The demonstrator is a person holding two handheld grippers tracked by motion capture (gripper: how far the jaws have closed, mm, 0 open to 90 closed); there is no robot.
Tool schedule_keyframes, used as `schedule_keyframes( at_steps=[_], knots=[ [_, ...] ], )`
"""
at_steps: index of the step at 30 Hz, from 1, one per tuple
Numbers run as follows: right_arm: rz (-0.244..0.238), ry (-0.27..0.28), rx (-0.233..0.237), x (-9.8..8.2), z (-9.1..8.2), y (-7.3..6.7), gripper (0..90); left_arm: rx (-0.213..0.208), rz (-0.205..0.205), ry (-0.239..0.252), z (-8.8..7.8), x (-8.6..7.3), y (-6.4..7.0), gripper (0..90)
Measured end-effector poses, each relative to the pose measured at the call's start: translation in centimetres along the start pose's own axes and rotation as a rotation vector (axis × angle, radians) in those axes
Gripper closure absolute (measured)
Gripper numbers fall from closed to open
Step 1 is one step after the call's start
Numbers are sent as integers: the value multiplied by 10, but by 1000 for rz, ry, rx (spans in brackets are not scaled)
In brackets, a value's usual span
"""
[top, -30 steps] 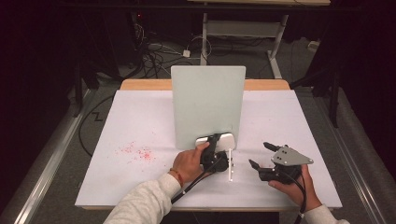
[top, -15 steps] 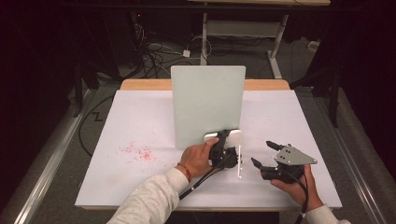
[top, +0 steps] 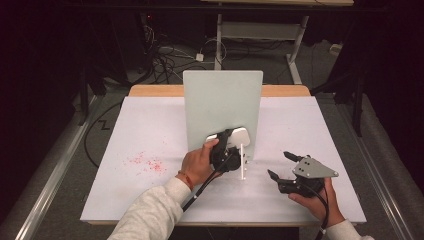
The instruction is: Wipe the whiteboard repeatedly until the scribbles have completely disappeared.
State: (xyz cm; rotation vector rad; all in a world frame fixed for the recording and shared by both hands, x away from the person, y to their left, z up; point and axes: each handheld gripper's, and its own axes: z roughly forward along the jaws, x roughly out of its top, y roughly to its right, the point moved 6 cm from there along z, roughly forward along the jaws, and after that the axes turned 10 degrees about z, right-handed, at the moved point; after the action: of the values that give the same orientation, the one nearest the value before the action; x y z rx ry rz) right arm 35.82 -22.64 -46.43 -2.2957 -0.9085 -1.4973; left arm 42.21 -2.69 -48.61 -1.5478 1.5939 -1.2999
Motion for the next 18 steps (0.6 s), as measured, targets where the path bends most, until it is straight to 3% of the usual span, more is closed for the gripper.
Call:
schedule_keyframes(
  at_steps=[5, 10, 17, 18],
  knots=[
    [-6, -4, 3, 0, 0, -2, 245, -34, 68, -38, -6, -22, 15, 289],
    [-11, -8, 5, -1, 1, -3, 245, -52, 108, -63, -10, -40, 24, 288],
    [-16, -9, 1, 0, 2, -5, 241, -45, 107, -61, -8, -35, 31, 288],
    [-15, -10, 3, 0, 2, -5, 241, -48, 122, -62, -7, -33, 33, 288]
  ],
)
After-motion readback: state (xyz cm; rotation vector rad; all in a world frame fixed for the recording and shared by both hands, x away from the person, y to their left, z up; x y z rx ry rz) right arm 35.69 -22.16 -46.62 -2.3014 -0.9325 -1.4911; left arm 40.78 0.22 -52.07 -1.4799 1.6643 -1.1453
